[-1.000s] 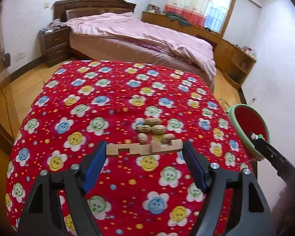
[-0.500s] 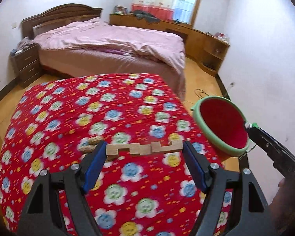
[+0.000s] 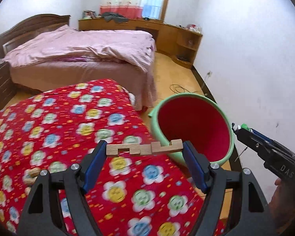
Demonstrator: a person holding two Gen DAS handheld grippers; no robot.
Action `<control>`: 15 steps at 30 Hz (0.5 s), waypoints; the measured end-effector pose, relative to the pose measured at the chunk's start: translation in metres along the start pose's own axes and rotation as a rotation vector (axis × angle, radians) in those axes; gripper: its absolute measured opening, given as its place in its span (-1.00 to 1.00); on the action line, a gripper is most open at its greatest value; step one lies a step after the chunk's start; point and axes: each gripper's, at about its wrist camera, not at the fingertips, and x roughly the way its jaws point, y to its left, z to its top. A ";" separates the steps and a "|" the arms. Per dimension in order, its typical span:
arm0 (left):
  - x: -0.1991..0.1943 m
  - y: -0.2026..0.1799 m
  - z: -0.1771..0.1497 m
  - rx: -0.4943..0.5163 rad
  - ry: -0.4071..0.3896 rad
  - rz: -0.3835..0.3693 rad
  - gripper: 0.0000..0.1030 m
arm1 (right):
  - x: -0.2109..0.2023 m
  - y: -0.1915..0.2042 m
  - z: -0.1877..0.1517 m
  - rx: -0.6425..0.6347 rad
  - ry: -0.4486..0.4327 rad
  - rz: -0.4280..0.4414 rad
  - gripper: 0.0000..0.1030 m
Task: Collect trash
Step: 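Carry the wooden piece and green toy with both tools over the red bucket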
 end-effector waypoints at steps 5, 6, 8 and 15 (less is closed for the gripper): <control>0.038 -0.024 0.005 0.035 0.040 -0.031 0.50 | 0.013 -0.027 0.003 0.028 0.014 -0.022 0.00; 0.045 -0.028 0.005 0.042 0.048 -0.036 0.50 | 0.015 -0.031 0.004 0.033 0.016 -0.025 -0.01; 0.058 -0.037 0.007 0.058 0.060 -0.044 0.50 | 0.020 -0.042 0.005 0.048 0.021 -0.030 0.00; 0.093 -0.060 0.011 0.097 0.098 -0.056 0.50 | 0.033 -0.071 0.008 0.087 0.029 -0.042 0.00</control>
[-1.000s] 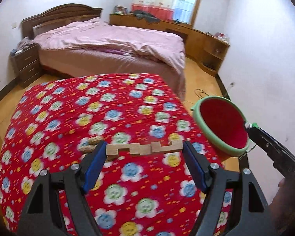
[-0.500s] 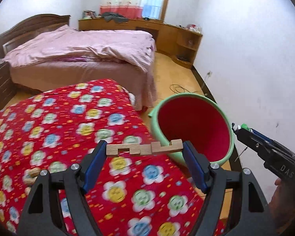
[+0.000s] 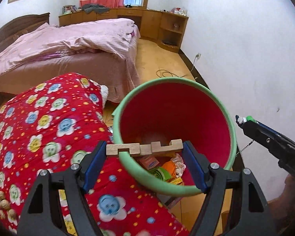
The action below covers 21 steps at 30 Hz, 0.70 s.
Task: Collect trash
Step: 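Carry the wooden piece and green toy with both tools over the red bucket, then open the left tool to drop the wooden piece while the right tool drops the toy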
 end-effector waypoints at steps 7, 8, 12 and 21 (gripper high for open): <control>0.011 -0.006 0.002 0.010 0.000 0.004 0.50 | 0.011 -0.017 0.003 0.024 0.009 -0.001 0.00; 0.011 -0.006 0.002 0.006 -0.004 0.004 0.52 | 0.013 -0.019 0.003 0.026 0.011 -0.001 0.00; 0.013 -0.004 0.003 0.004 -0.019 0.005 0.73 | 0.018 -0.022 0.004 0.027 0.016 0.001 0.00; -0.003 0.007 0.000 -0.016 -0.025 0.046 0.73 | 0.026 -0.018 0.007 0.012 0.025 0.012 0.02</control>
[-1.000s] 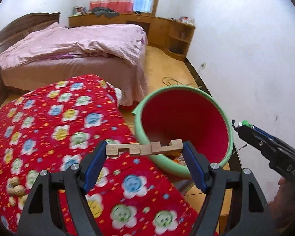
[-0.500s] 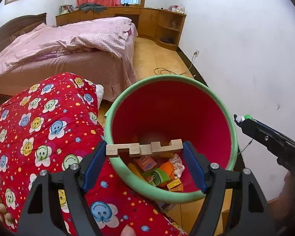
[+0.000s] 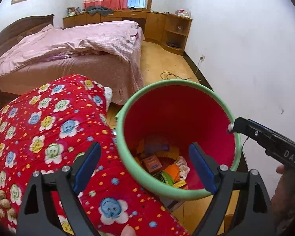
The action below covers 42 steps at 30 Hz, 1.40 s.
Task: Collect trash
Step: 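Open the left tool to drop the wooden piece while the right tool drops the toy, then move both tools back over the bedspread toward the peanuts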
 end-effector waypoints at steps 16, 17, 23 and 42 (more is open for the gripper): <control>-0.065 0.057 -0.019 -0.125 -0.022 0.085 0.73 | -0.031 0.050 -0.006 -0.065 -0.038 0.046 0.26; -0.073 0.062 -0.022 -0.133 -0.026 0.096 0.73 | -0.034 0.054 -0.008 -0.069 -0.041 0.051 0.27; -0.108 0.087 -0.038 -0.180 -0.033 0.155 0.73 | -0.057 0.084 -0.023 -0.095 -0.057 0.086 0.35; -0.223 0.140 -0.108 -0.303 -0.133 0.315 0.73 | -0.109 0.175 -0.094 -0.173 -0.069 0.164 0.61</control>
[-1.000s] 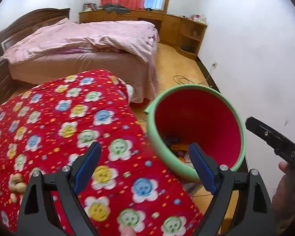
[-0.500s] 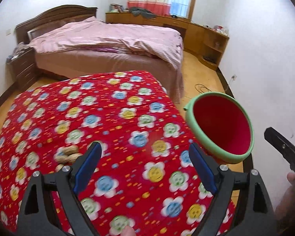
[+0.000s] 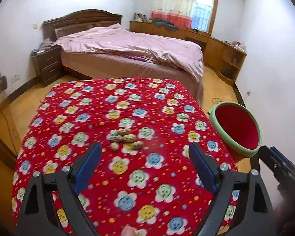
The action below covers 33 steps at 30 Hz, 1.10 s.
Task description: Collect trash
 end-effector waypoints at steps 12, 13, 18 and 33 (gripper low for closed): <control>-0.031 0.030 -0.028 -0.049 -0.043 0.061 0.73 | -0.010 0.035 -0.030 -0.055 0.001 0.000 0.63; -0.032 0.032 -0.031 -0.052 -0.048 0.066 0.73 | -0.010 0.036 -0.032 -0.055 0.002 0.002 0.63; -0.036 0.034 -0.038 -0.053 -0.057 0.076 0.73 | -0.013 0.043 -0.036 -0.068 -0.002 0.003 0.63; -0.053 0.043 -0.041 -0.079 -0.100 0.113 0.73 | -0.020 0.051 -0.037 -0.076 -0.014 0.011 0.63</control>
